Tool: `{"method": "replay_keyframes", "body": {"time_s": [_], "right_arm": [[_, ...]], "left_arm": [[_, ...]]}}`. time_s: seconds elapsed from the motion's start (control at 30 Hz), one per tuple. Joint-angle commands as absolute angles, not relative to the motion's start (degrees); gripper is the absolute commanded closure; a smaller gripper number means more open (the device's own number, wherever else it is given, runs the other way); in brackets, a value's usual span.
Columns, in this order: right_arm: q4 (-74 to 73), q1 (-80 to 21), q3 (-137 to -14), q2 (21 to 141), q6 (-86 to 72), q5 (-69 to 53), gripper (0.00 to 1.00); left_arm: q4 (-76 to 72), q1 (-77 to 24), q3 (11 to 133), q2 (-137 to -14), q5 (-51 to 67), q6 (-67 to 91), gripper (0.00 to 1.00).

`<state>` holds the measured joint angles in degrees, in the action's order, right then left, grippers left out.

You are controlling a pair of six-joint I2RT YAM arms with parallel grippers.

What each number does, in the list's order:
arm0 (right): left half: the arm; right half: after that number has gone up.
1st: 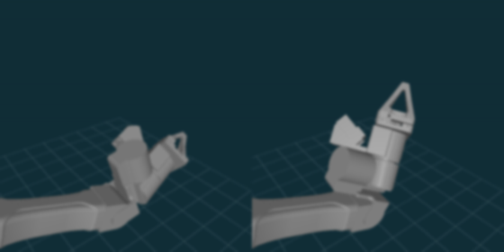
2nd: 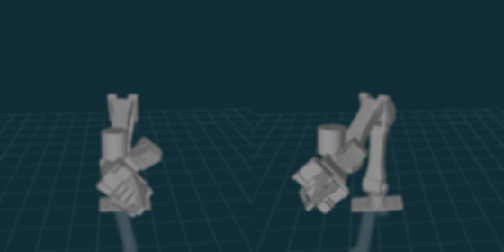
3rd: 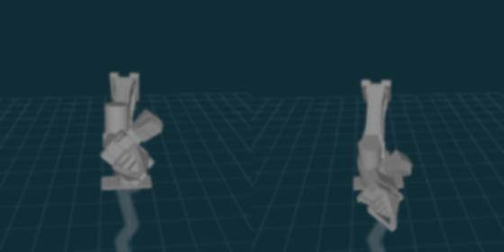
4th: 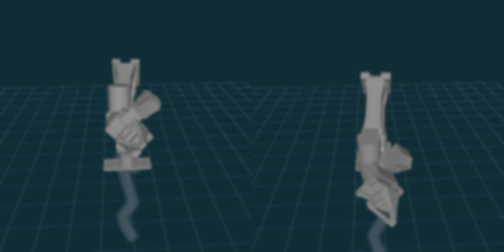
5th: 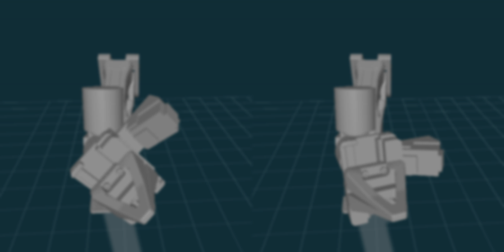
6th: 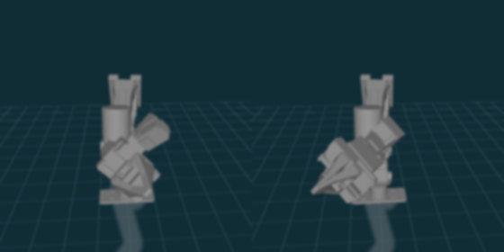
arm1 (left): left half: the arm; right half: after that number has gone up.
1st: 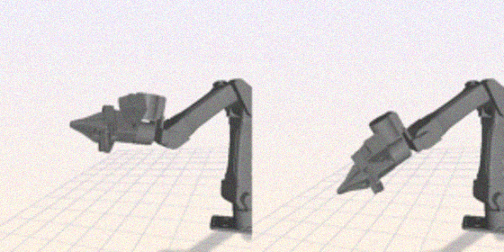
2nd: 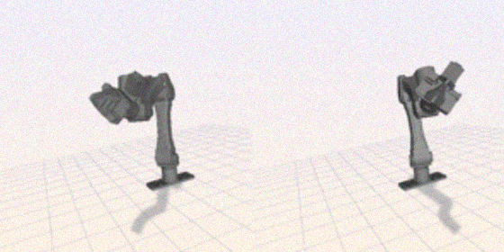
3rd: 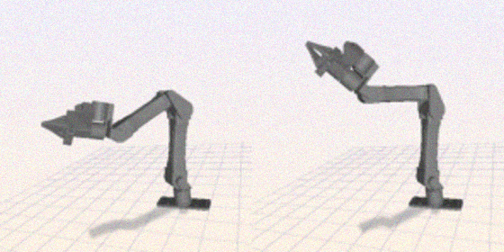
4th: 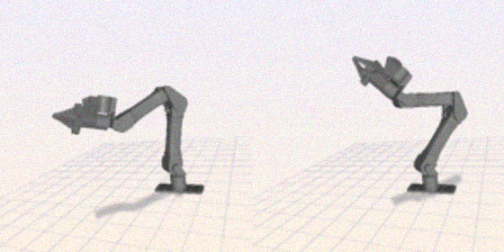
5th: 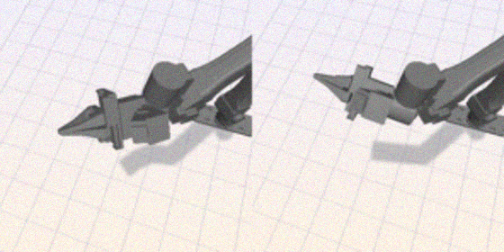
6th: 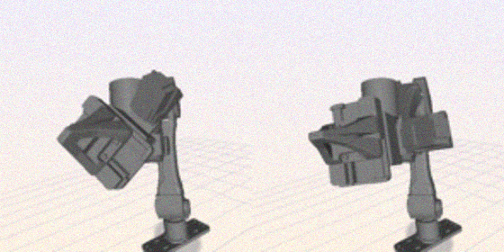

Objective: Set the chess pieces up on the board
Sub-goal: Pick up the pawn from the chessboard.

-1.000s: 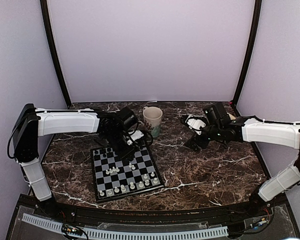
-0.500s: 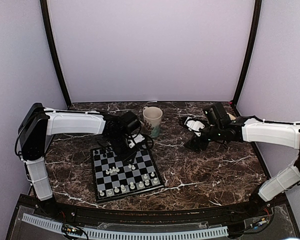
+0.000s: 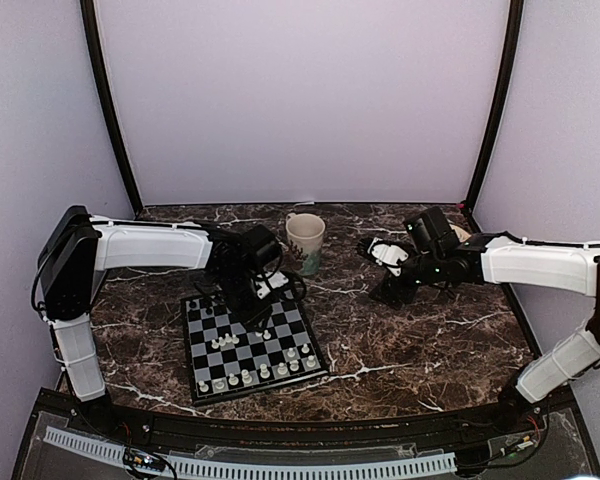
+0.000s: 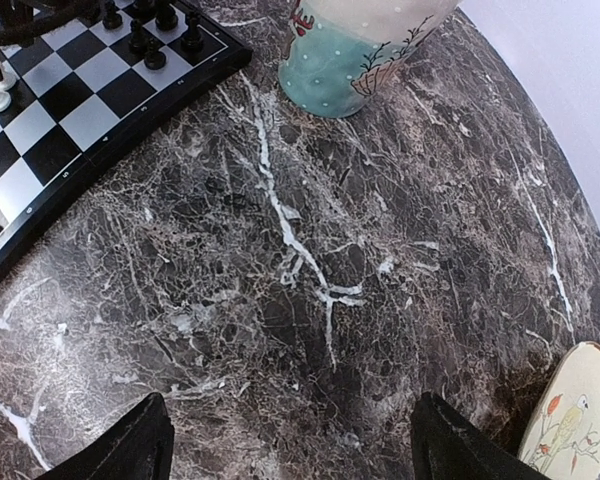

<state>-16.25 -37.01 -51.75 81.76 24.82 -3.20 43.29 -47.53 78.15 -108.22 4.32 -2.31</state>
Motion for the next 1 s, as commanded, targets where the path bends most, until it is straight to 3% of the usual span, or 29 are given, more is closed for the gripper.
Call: {"method": "replay_keyframes", "body": {"time_s": [0.0, 0.33, 0.8, 0.97], "right_arm": [[-15.8, -36.7, -53.4, 82.4, 24.9, -4.0, 0.19], [-16.5, -36.8, -53.6, 82.6, 24.9, -4.4, 0.21], [-16.8, -36.8, -53.9, 82.8, 24.9, -4.8, 0.23], [-16.9, -36.8, -53.9, 83.0, 24.9, -4.7, 0.23]], "left_arm": [[46.1, -47.9, 78.9, -107.5, 5.6, -2.3, 0.64], [45.5, -48.1, 79.0, -108.1, 6.2, -2.6, 0.79], [46.3, -48.2, 78.5, -108.6, 5.5, -2.5, 0.78], [46.8, -48.2, 78.5, -108.7, 6.1, -2.8, 0.86]]}}
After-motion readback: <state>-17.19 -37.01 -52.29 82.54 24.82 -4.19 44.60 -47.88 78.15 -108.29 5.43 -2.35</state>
